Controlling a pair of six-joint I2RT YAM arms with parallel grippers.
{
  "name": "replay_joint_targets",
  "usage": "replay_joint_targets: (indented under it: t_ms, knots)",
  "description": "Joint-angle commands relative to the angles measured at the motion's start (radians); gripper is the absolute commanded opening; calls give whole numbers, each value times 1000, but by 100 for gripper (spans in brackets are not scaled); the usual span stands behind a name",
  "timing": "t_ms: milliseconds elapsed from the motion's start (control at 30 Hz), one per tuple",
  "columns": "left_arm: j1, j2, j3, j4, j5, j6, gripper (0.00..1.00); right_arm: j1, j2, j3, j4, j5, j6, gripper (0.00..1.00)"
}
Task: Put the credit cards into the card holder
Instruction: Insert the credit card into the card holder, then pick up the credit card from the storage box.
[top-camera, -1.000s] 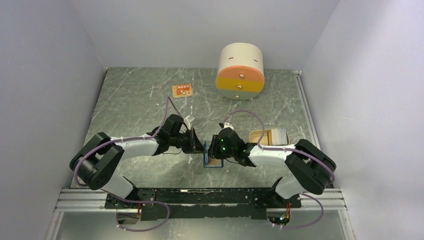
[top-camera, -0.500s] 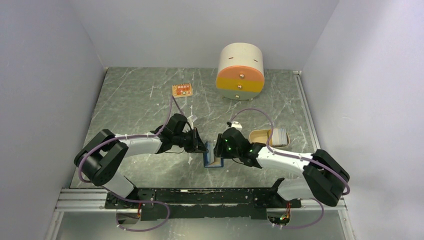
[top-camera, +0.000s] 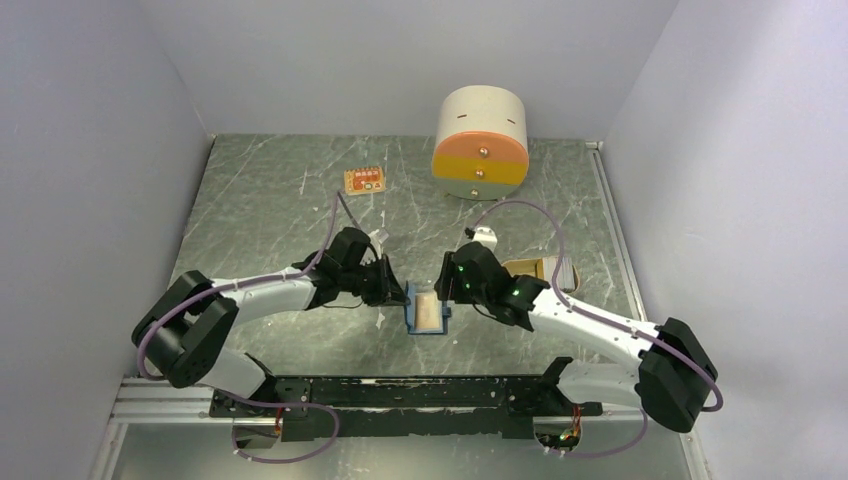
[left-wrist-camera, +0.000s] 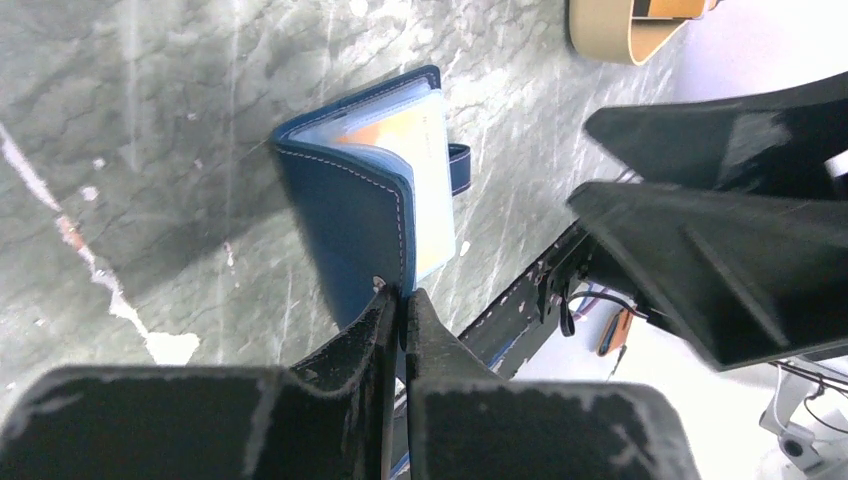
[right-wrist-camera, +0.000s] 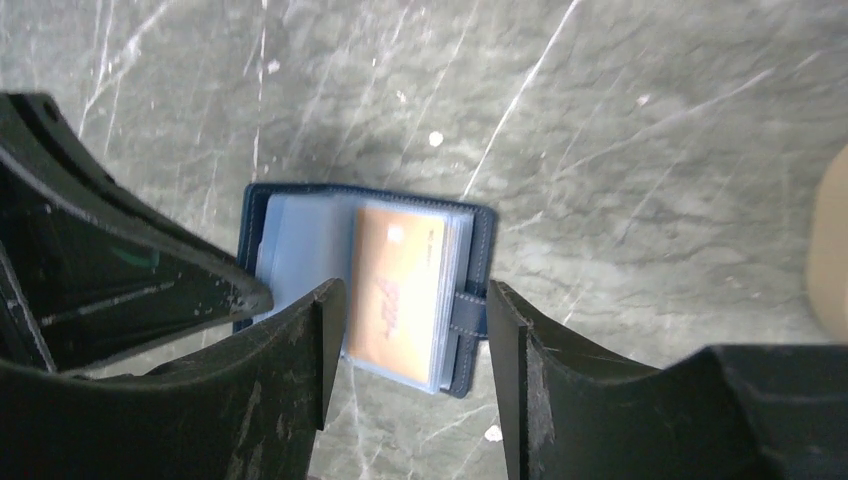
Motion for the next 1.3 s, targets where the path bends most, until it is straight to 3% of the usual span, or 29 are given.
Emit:
replay_joint_targets:
  t_ms: [0, 300, 700, 1100, 1267]
  knots:
    - [-4, -54, -17, -103, -77, 38, 9, -28, -8, 92, -108, 96, -77, 58]
    - [24, -115, -41, -173, -117, 56, 19, -201, 18, 226, -314, 134, -215, 63]
    - [67, -165, -80, -178, -74, 83, 28, -395, 136, 361, -578, 372, -314, 74]
    - [67, -133, -99, -109, 7, 104, 29, -470, 340, 408, -638, 523, -317, 75]
    - [67, -128, -93, -110, 8, 111, 29, -523, 402, 403, -580, 480, -379, 75]
